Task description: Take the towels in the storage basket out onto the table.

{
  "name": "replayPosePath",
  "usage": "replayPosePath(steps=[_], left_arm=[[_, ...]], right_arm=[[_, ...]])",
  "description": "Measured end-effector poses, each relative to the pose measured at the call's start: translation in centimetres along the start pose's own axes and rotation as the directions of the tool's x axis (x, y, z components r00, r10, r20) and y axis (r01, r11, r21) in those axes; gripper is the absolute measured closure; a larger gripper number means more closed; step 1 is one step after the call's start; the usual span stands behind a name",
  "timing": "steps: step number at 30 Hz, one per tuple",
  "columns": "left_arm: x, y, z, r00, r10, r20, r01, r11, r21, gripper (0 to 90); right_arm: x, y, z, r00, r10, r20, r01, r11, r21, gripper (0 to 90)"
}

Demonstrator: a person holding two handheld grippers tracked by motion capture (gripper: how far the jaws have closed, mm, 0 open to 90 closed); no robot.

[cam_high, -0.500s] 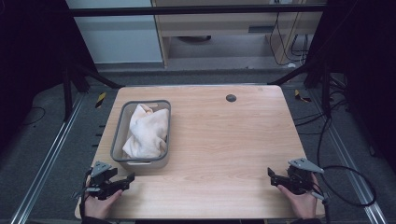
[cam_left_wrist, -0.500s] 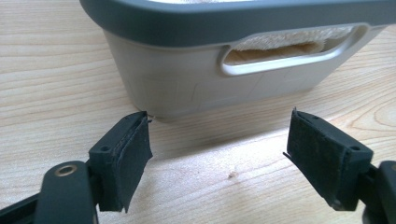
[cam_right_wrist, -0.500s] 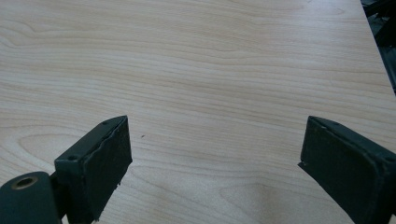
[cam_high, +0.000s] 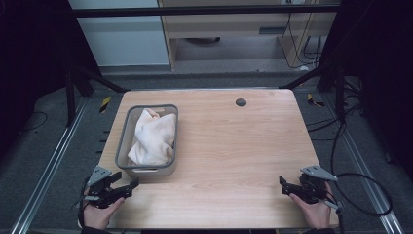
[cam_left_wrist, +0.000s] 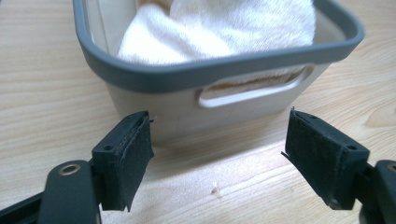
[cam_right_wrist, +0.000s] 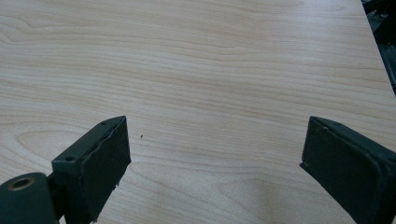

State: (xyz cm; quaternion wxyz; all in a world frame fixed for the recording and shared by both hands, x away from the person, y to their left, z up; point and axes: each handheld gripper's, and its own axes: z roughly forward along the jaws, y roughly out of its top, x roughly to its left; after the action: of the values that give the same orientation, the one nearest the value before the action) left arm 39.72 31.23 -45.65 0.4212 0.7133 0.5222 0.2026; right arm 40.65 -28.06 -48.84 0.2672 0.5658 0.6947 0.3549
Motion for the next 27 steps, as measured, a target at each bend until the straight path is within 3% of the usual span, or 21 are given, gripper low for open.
replayPosePath(steps=[18,27], left_arm=[[-0.8,2.1,-1.4,0.9998,0.01,0.019,-0.009,0.999,-0.043,22.8],[-1.4,3.3,-1.8,0.9987,0.033,0.038,-0.031,0.9983,-0.049,22.7]], right_arm=[[0.1,-0.1,0.1,1.0,-0.008,-0.001,0.008,1.0,0.01,7.7],[0.2,0.0,0.1,1.0,-0.006,-0.004,0.006,1.0,0.011,7.6]])
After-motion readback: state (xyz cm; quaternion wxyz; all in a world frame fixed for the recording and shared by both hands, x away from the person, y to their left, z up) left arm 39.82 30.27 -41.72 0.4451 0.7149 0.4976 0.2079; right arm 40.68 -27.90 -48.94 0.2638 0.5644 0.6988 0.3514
